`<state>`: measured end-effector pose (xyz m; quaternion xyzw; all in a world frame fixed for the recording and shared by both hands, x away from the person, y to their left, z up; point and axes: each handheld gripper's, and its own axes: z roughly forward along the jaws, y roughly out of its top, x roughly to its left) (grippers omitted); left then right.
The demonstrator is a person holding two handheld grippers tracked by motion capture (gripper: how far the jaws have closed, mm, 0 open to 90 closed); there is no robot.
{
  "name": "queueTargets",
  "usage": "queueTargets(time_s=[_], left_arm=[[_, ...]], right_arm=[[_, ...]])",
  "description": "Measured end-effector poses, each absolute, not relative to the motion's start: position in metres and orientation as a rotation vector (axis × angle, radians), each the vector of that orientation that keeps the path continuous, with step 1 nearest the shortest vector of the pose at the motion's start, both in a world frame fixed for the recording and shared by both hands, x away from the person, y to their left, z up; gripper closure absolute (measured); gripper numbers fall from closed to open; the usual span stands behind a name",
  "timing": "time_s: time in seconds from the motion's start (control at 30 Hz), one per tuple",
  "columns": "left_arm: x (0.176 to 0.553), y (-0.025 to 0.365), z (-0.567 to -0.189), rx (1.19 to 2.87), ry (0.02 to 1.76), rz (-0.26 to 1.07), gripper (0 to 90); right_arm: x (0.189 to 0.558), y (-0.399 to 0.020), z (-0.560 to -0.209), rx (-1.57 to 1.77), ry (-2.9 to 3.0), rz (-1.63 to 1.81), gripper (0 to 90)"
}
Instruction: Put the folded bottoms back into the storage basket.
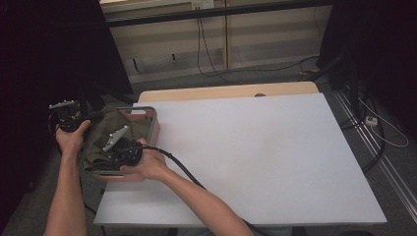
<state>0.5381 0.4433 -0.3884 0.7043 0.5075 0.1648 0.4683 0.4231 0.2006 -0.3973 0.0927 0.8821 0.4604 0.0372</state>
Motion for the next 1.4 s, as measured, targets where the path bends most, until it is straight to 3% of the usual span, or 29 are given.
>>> queueTargets(time_s=[0.33,0.53,0.77,0.97,1.2,1.4], left_arm=[[0.529,0.440,-0.387,1.769,1.217,0.420,88.7],[0.526,0.440,-0.386,1.779,1.208,0.408,87.0],[0.521,0.434,-0.383,1.784,1.189,0.428,78.4],[0.514,0.428,-0.376,1.791,1.159,0.477,65.5],[0.504,0.423,-0.371,1.760,1.176,0.564,27.9],[0.499,0.420,-0.369,1.776,1.169,0.570,14.9]], right_arm=[[0.421,0.194,-0.395,0.281,2.701,1.453,84.9],[0.419,0.181,-0.386,0.309,2.665,1.534,72.6],[0.420,0.165,-0.384,0.345,2.622,1.580,60.5],[0.421,0.152,-0.381,0.359,2.582,1.612,51.0],[0.420,0.142,-0.375,0.412,2.550,1.602,35.9],[0.422,0.137,-0.377,0.458,2.533,1.600,27.1]])
